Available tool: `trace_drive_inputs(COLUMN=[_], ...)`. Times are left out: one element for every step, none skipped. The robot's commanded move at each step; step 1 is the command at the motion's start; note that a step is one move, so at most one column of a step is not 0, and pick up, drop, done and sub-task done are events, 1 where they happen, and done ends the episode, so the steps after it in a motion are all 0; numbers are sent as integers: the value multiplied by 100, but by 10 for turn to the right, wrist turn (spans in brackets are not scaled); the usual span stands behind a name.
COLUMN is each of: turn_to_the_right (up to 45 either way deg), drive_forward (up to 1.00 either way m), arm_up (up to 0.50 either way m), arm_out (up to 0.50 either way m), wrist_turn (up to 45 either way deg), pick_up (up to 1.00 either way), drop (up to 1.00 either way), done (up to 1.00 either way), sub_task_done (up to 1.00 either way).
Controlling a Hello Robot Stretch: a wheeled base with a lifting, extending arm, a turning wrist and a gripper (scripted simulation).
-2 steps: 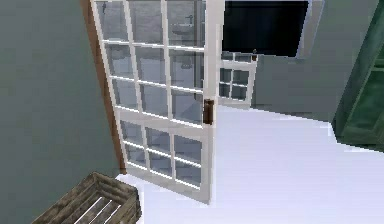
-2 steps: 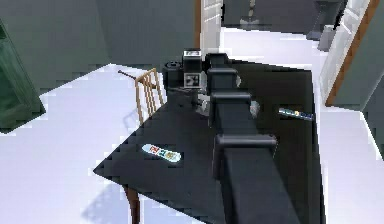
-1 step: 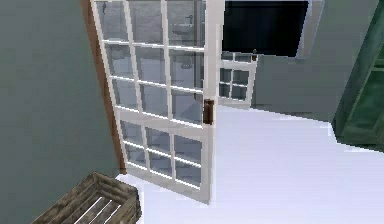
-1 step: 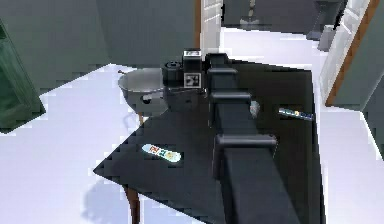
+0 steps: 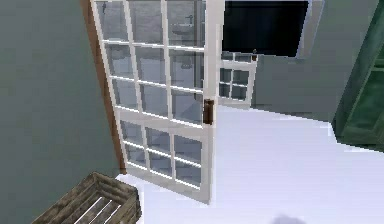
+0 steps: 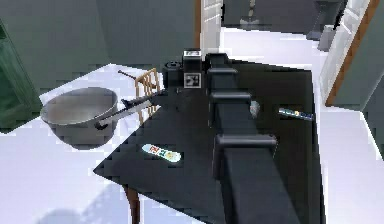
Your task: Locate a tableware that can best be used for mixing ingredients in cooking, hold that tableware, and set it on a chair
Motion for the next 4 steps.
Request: trace_drive_inputs(turn_to_the_right=[0, 0, 0, 300], drive_forward=[0, 0, 0, 0], arm_up=[0, 0, 0, 0], arm_out=[0, 0, -26, 0], wrist_turn=[-450, -210, 0, 0], pick_up=[0, 0, 0, 0], drop=[0, 0, 0, 0], done=[0, 0, 0, 0], sub_task_done=[0, 0, 0, 0])
